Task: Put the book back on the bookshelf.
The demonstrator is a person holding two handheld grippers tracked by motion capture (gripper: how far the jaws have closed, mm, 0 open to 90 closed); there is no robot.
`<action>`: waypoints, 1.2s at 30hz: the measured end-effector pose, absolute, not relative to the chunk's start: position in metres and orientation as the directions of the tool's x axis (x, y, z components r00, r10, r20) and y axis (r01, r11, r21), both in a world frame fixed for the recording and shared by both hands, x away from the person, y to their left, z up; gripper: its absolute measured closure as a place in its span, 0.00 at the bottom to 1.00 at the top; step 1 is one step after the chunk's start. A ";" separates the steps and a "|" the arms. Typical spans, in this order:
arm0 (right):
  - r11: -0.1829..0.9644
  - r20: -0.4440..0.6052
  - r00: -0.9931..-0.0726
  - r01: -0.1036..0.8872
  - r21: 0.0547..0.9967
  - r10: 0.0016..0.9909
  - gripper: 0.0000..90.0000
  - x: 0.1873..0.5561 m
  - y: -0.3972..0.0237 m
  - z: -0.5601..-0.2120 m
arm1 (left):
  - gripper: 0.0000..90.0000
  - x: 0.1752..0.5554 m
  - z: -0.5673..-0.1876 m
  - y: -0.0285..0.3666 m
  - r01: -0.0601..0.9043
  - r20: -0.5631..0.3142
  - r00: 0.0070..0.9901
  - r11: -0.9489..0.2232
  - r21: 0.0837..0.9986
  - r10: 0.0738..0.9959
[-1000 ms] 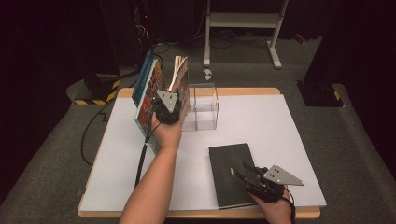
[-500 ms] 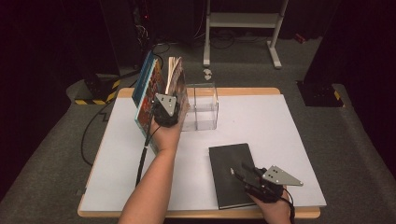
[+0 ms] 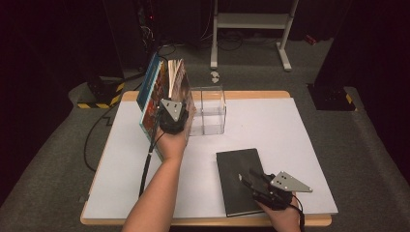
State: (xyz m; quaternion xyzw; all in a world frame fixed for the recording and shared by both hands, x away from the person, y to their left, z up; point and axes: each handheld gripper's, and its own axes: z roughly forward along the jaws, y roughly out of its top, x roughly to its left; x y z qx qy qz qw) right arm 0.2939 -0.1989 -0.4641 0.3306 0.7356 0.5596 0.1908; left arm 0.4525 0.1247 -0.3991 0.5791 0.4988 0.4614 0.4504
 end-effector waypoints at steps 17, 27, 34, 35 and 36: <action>0.176 0.062 -0.688 0.271 0.946 0.723 0.55 0.296 -0.206 -0.462 | 0.55 0.412 -0.408 0.130 0.254 0.036 0.163 -0.077 0.964 0.986; 0.171 0.072 -0.633 0.314 0.934 0.770 0.53 0.304 -0.223 -0.464 | 0.52 0.357 -0.434 0.122 0.235 0.055 0.265 -0.120 0.964 0.963; 0.207 0.060 -0.591 0.375 0.904 0.805 0.50 0.311 -0.230 -0.474 | 0.50 0.323 -0.459 0.096 0.293 0.011 0.449 -0.159 0.943 0.893; 0.216 0.055 -0.586 0.382 0.899 0.808 0.49 0.312 -0.230 -0.475 | 0.49 0.320 -0.464 0.091 0.313 -0.018 0.482 -0.153 0.938 0.876; 0.224 0.052 -0.581 0.394 0.892 0.812 0.49 0.312 -0.230 -0.477 | 0.49 0.318 -0.467 0.087 0.327 -0.035 0.502 -0.153 0.933 0.864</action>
